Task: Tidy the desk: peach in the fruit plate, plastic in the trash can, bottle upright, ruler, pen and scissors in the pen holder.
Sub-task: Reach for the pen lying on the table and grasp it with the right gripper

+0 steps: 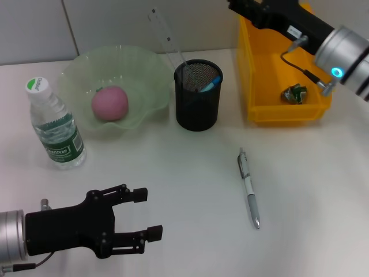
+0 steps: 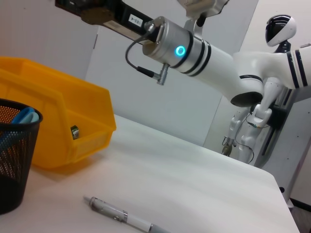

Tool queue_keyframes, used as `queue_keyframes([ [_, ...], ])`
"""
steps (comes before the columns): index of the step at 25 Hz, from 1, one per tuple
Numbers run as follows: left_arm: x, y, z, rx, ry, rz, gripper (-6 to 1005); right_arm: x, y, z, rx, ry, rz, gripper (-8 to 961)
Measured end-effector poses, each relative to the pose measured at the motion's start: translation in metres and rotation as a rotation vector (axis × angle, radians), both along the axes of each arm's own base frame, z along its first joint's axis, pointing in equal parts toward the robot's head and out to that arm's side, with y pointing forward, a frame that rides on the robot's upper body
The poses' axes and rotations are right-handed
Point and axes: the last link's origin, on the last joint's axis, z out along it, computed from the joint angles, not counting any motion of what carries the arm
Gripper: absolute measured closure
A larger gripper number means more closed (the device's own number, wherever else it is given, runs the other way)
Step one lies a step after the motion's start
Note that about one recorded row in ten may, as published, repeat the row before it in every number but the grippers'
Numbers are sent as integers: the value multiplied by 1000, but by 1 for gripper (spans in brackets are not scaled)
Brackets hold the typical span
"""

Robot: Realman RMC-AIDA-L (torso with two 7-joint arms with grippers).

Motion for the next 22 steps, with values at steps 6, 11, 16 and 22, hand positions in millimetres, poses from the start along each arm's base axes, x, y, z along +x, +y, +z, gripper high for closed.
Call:
queue_keyframes([
  [6, 0, 0, 0, 5, 1, -8, 136, 14, -14, 11, -44, 22, -17, 163],
  [11, 1, 1, -1, 7, 1, -9, 137, 21, -23, 15, -93, 33, -24, 164],
  [16, 2, 2, -1, 9, 1, -12, 137, 19, -26, 14, -180, 2, -5, 164],
  [22, 2, 2, -2, 10, 0, -11, 137, 16, -36, 20, -376, -52, 1, 164],
])
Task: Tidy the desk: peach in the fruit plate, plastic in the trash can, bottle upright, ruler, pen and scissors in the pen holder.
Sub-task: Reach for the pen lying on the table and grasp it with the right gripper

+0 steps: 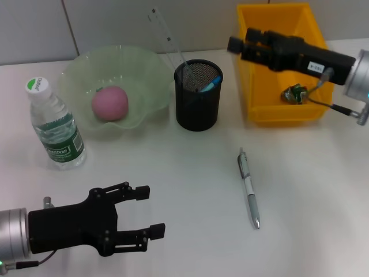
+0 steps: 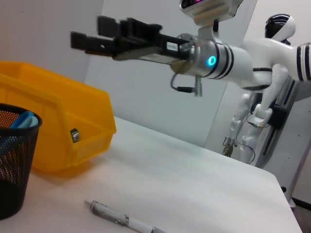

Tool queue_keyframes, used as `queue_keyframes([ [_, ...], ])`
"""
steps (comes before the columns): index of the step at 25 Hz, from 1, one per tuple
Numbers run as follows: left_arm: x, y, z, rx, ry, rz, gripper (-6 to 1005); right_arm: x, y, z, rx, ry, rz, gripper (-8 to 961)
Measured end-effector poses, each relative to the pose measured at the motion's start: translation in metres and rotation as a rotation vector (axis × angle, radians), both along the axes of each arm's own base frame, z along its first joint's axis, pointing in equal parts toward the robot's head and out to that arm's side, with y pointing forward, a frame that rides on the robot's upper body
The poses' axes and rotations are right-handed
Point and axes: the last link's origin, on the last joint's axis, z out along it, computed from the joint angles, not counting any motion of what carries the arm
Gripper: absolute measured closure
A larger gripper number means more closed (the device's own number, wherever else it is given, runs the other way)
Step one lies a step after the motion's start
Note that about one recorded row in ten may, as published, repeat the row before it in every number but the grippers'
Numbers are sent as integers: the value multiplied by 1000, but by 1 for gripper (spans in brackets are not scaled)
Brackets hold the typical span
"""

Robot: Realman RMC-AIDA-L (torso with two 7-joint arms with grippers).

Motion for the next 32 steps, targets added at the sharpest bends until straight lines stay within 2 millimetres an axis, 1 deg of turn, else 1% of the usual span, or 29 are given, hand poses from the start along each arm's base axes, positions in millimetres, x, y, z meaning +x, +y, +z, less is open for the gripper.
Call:
queue_keyframes([
  [1, 0, 0, 0, 0, 0, 0, 137, 0, 0, 0, 0, 0, 0, 165],
  [2, 0, 0, 0, 0, 0, 0, 137, 0, -3, 4, -36, -6, -3, 165],
  [3, 0, 0, 0, 0, -1, 2, 137, 3, -10, 15, -92, -15, -20, 165],
  [4, 0, 0, 0, 0, -1, 2, 137, 3, -10, 15, -92, -15, -20, 165],
  [5, 1, -1, -2, -4, -5, 7, 136, 4, -16, 29, -128, -19, -38, 165],
  [6, 1, -1, -2, -7, -8, 8, 136, 4, -16, 29, -128, -19, -38, 165],
  [9, 2, -2, -2, -9, -10, 8, 136, 2, -24, 49, -193, -37, -69, 167],
  [10, 2, -2, -2, -9, -10, 8, 136, -5, -27, 58, -244, -79, -87, 168],
  [11, 2, -1, -3, -8, -11, 6, 136, -5, -27, 58, -244, -79, -87, 169],
  [14, 2, -1, -3, -5, -9, 4, 136, -15, -26, 63, -326, -159, -143, 171],
  [15, 1, -1, -3, -1, -6, 2, 136, -20, -22, 62, -378, -212, -201, 172],
  [16, 1, -1, -3, 0, -5, 2, 136, -20, -22, 62, -378, -212, -201, 173],
  [19, 1, 0, -3, 1, -4, 2, 136, -31, -14, 56, -466, -293, -279, 176],
  [20, 2, 1, -3, 4, -1, -1, 136, -39, -9, 50, -512, -351, -318, 177],
  [21, 3, 2, -5, 8, 9, -10, 136, -39, -9, 50, -512, -351, -318, 178],
  [22, 3, 2, -6, 7, 12, -13, 136, -43, -7, 47, -531, -383, -338, 179],
  [24, 4, 3, -8, 6, 15, -18, 136, -49, -2, 41, -562, -451, -390, 180],
  [25, 6, 3, -8, 5, 16, -23, 136, -53, 2, 34, -585, -516, -434, 181],
  [26, 6, 3, -8, 5, 16, -23, 137, -53, 2, 34, -585, -516, -434, 182],
  [32, 6, 5, -9, 11, 20, -22, 137, -66, 12, 12, -670, -669, -489, 188],
])
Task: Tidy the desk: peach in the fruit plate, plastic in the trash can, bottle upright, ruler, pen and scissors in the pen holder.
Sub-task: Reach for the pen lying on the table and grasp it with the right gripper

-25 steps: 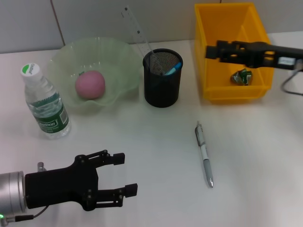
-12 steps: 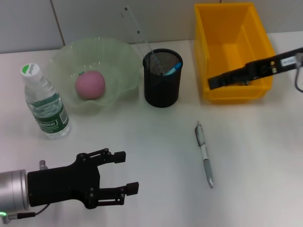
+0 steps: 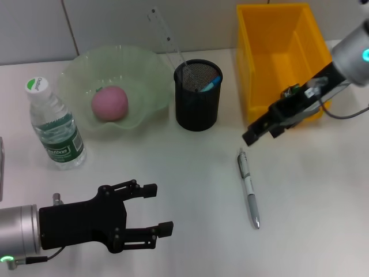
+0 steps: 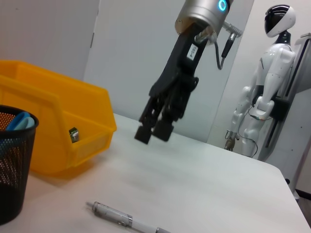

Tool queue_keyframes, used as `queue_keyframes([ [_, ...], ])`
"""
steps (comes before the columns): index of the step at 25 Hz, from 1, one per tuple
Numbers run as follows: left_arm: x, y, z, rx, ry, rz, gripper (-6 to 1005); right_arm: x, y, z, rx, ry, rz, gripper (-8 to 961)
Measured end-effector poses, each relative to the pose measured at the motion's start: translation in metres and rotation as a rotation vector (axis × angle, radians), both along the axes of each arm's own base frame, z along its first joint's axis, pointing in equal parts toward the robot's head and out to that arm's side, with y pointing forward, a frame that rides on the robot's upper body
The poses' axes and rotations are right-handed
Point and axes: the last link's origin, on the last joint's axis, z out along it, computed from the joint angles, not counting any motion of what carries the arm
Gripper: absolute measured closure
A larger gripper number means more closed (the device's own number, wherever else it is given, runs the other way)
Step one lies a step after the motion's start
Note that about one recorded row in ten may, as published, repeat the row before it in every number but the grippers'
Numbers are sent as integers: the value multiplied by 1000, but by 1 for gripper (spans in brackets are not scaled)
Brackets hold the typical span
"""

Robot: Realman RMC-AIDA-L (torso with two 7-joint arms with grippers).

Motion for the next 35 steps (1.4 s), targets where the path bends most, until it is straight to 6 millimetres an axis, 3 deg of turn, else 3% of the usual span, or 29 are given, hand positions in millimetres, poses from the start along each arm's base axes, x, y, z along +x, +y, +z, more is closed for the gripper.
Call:
queue_keyframes([
  [3, 0, 0, 0, 1, 2, 2, 137, -6, 5, -18, -54, -80, -13, 190],
  [15, -1, 1, 1, -2, 4, 9, 136, -22, 7, -57, -133, -239, 72, 201],
  [22, -2, 1, 2, -1, 5, 11, 136, -24, 6, -68, -145, -290, 107, 208],
  [35, -1, 1, 2, -5, 0, 10, 137, -7, 4, -82, -153, -329, 99, 220],
])
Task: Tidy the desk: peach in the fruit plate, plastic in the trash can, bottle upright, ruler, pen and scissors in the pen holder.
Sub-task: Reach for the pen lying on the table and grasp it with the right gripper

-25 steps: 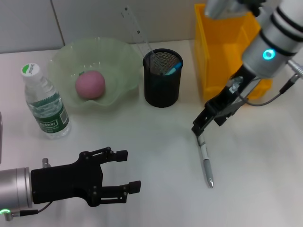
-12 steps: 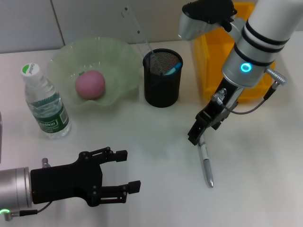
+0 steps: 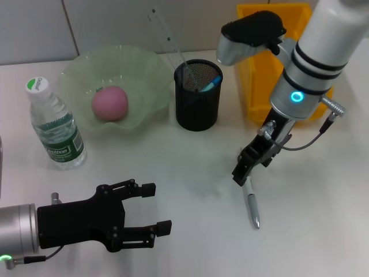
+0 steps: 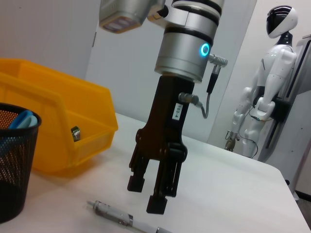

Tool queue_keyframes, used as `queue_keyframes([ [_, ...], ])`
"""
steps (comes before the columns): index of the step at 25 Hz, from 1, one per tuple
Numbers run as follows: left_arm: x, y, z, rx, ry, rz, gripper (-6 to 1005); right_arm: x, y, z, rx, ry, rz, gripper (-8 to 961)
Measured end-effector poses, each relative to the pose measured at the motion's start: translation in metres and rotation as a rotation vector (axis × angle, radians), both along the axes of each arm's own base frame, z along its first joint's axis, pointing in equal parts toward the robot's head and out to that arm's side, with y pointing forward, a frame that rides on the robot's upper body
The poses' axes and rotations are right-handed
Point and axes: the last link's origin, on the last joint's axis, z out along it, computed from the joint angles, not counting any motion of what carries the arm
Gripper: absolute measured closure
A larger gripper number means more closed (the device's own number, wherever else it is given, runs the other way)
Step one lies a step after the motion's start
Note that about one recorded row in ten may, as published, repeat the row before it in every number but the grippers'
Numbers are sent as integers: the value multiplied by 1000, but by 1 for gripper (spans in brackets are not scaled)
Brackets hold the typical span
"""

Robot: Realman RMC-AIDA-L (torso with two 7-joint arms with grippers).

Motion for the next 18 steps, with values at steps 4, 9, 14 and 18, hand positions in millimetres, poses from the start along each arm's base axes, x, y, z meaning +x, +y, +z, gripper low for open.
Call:
queue_keyframes([
  [4, 0, 1, 1, 2, 3, -2, 137, 3, -1, -5, -2, -23, 28, 223],
  [9, 1, 2, 1, 3, 4, -4, 136, 5, -2, -9, -5, -24, 35, 228],
  [14, 1, 2, 1, 1, 5, -3, 136, 7, -6, -13, -26, -23, 40, 232],
  [18, -1, 1, 0, -12, 19, -6, 136, 8, -8, -16, -39, -29, 46, 236],
])
